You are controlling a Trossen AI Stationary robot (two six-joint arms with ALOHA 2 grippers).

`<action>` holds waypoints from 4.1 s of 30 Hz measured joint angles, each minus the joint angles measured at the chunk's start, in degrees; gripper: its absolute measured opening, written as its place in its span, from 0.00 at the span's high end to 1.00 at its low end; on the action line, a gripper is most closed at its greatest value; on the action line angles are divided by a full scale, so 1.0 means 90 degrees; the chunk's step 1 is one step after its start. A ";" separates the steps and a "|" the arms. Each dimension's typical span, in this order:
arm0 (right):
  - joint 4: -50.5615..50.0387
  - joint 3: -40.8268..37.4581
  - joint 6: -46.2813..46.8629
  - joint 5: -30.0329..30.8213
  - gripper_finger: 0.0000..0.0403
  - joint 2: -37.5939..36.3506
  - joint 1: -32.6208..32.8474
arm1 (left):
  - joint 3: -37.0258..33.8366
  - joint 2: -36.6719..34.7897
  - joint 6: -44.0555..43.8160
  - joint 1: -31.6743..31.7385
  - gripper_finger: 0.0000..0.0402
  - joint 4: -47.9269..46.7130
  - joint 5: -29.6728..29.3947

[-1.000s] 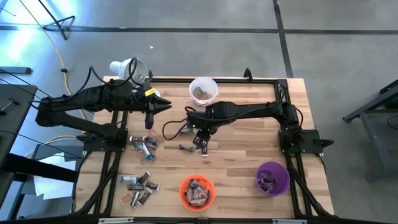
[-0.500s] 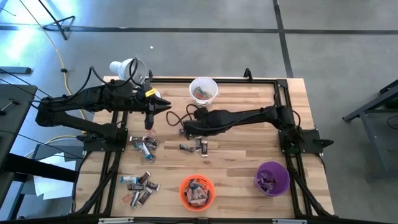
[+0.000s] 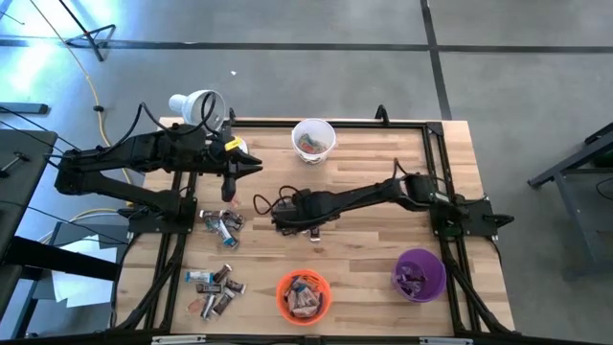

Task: Organize candy in baskets
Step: Put the dark brown chocolate bar into the dark purple bucket

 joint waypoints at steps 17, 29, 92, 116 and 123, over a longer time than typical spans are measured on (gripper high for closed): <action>0.0309 0.0049 -0.0540 -0.0730 0.69 0.0872 -0.0345 | -0.0005 -0.0098 0.0008 0.0000 0.86 -0.0010 0.0165; 0.0311 0.0034 -0.0784 -0.0794 0.87 0.0924 -0.0327 | -0.0005 -0.0102 0.0006 0.0000 0.86 -0.0060 0.0163; -0.2873 -0.2037 0.0949 -0.1425 0.93 -0.4191 0.2346 | 0.0002 -0.0095 -0.0559 0.0005 0.86 0.2013 -0.0991; -0.2437 -0.2827 0.1609 -0.2275 0.87 -0.4720 0.4179 | 0.0001 0.0256 -0.1005 0.0005 0.86 0.2898 -0.1739; -0.2500 -0.2827 0.1317 -0.2739 0.68 -0.4720 0.4174 | 0.0002 0.0316 -0.1077 0.0000 0.86 0.2913 -0.1729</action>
